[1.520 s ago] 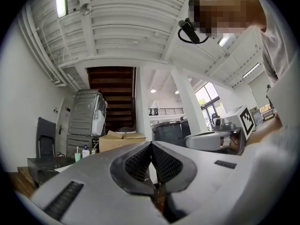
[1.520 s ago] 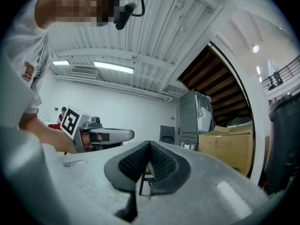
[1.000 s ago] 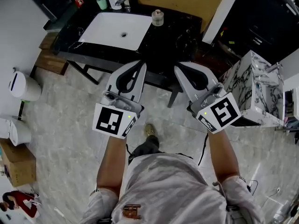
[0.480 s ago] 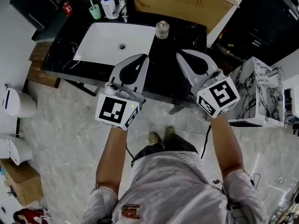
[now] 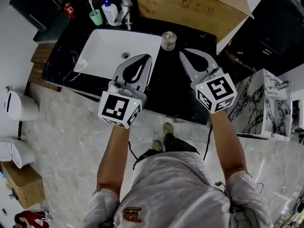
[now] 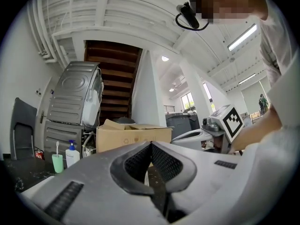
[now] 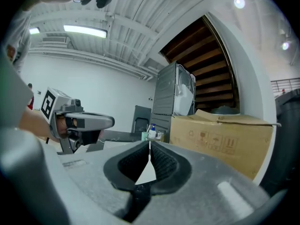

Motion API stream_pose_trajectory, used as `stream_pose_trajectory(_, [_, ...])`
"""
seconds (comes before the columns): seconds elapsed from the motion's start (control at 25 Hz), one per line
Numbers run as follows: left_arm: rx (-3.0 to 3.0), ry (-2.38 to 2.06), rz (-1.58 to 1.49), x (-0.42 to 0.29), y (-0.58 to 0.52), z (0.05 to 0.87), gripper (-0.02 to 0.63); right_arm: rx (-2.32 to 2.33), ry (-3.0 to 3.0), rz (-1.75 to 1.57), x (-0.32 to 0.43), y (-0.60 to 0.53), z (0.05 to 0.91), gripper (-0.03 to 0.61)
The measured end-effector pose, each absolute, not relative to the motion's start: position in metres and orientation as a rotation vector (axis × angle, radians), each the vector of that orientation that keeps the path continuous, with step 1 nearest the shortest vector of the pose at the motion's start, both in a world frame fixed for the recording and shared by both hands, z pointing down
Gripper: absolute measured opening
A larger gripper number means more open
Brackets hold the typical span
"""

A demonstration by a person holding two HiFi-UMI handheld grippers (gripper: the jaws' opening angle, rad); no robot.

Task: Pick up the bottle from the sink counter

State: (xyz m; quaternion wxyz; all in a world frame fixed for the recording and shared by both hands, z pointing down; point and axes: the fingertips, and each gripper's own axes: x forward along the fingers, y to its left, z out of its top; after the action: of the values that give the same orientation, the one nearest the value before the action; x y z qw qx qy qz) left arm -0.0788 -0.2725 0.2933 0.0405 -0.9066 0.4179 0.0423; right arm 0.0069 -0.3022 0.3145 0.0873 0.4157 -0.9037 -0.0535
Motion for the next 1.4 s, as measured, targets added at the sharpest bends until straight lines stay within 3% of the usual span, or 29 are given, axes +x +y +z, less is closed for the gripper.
stream_pose_trajectory(0.12, [-2.772,1.306,0.102,-0.073,-0.294,0.3,0.0,1.23,-2.679,-0.133,0.011,-0.327,0.327,0.039])
stream_pose_trajectory(0.44, [-2.764,1.375,0.056,-0.06,-0.341,0.313,0.0,1.173,-2.656,0.008,0.019,-0.387,0.367,0.217])
stream_pose_trajectory(0.64, [-2.778,1.377,0.013,-0.06,-0.362,0.328,0.0,1.144,-2.618,0.068,0.011,-0.415,0.393,0.293])
stream_pose_trajectory(1.0, [-2.844,1.346,-0.05,-0.061,-0.395,0.361,0.0,1.097,-2.527,0.189,-0.006,-0.457,0.447,0.354])
stream_pose_trajectory(1.4, [-2.888,1.319,-0.076,-0.061,-0.403,0.379,0.0,1.065,-2.444,0.256,-0.015,-0.483,0.485,0.357])
